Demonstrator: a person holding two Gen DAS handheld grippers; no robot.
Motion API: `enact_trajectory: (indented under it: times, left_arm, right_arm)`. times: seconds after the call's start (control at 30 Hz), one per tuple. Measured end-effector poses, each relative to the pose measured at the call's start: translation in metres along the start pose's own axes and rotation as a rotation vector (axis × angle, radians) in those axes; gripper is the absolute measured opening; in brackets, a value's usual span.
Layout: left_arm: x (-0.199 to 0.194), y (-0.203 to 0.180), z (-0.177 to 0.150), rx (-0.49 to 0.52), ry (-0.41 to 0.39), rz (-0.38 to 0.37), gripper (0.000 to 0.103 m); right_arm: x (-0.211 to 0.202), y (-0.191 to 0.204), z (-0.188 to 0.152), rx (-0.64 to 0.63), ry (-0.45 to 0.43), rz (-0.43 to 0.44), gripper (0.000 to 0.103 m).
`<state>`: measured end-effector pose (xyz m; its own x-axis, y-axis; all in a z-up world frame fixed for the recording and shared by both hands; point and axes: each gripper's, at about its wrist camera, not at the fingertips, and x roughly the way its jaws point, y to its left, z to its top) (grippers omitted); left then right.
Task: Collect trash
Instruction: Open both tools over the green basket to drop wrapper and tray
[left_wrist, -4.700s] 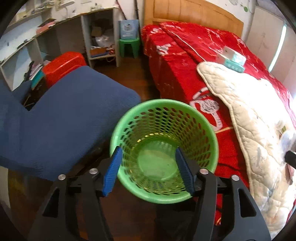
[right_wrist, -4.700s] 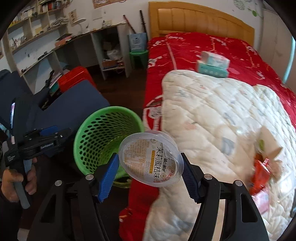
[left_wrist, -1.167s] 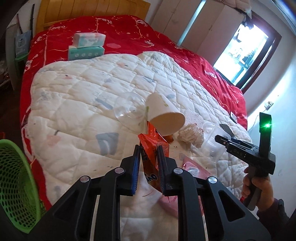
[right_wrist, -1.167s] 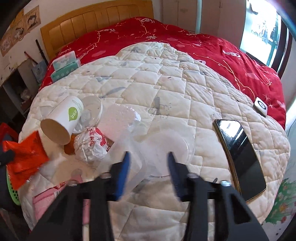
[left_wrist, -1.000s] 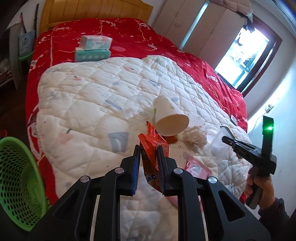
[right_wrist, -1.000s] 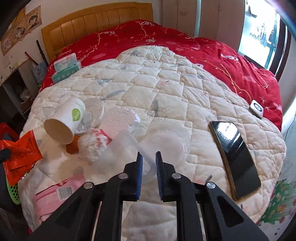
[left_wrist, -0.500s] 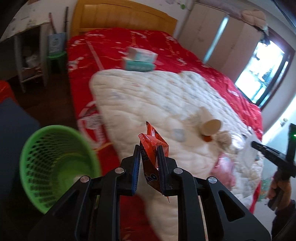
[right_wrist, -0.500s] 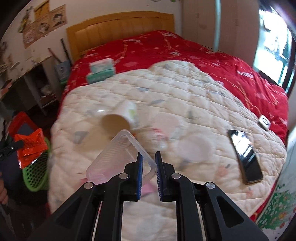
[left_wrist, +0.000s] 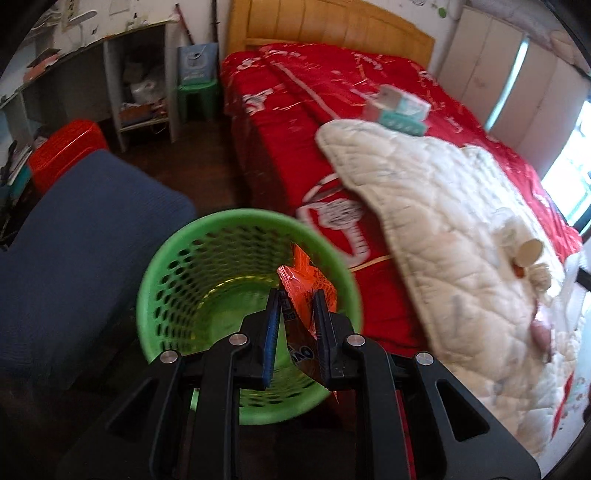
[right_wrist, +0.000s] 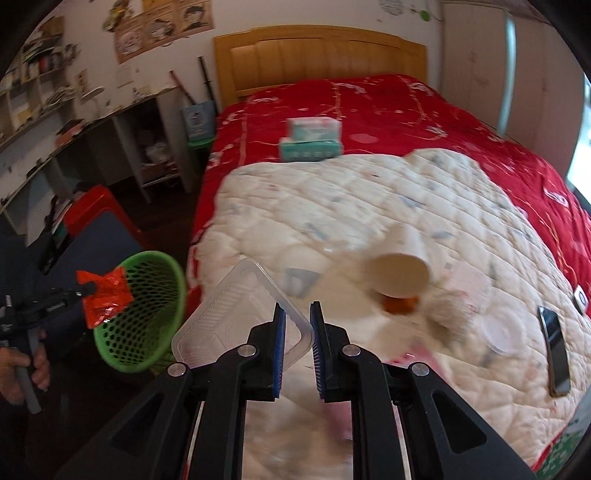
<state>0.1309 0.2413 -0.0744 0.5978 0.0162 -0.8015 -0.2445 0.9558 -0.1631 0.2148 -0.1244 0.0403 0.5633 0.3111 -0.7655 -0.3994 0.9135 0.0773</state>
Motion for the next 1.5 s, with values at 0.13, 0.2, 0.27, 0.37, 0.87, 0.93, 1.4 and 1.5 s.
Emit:
enact_trajectory:
  times: [0.13, 0.2, 0.27, 0.37, 0.87, 0.93, 1.4, 1.5]
  left_arm:
    - [0.011, 0.019, -0.004, -0.021, 0.027, 0.018, 0.020]
    - [0.012, 0.028, -0.007, -0.042, 0.038, 0.018, 0.032]
    - [0.012, 0.035, -0.009, -0.061, 0.032, 0.032, 0.049]
    - [0.010, 0.044, -0.014, -0.074, 0.029, 0.038, 0.052]
    - [-0.023, 0.079, -0.045, -0.132, -0.027, 0.134, 0.075]
    - [-0.027, 0.082, -0.047, -0.134, -0.034, 0.141, 0.077]
    - [-0.039, 0.071, -0.047, -0.090, -0.084, 0.199, 0.095]
    - [-0.044, 0.060, -0.046, -0.060, -0.106, 0.204, 0.098]
  right_arm:
    - [0.009, 0.028, 0.010, -0.037, 0.006, 0.031, 0.013]
    - [0.016, 0.041, 0.014, -0.053, 0.010, 0.044, 0.013]
    - [0.023, 0.056, 0.018, -0.069, 0.018, 0.061, 0.013]
    - [0.034, 0.075, 0.022, -0.092, 0.032, 0.082, 0.013]
    - [0.101, 0.176, 0.029, -0.187, 0.108, 0.181, 0.016]
    - [0.111, 0.191, 0.029, -0.191, 0.122, 0.193, 0.017]
    - [0.107, 0.201, 0.021, -0.186, 0.120, 0.229, 0.053]
    - [0.095, 0.182, 0.016, -0.159, 0.108, 0.213, 0.058]
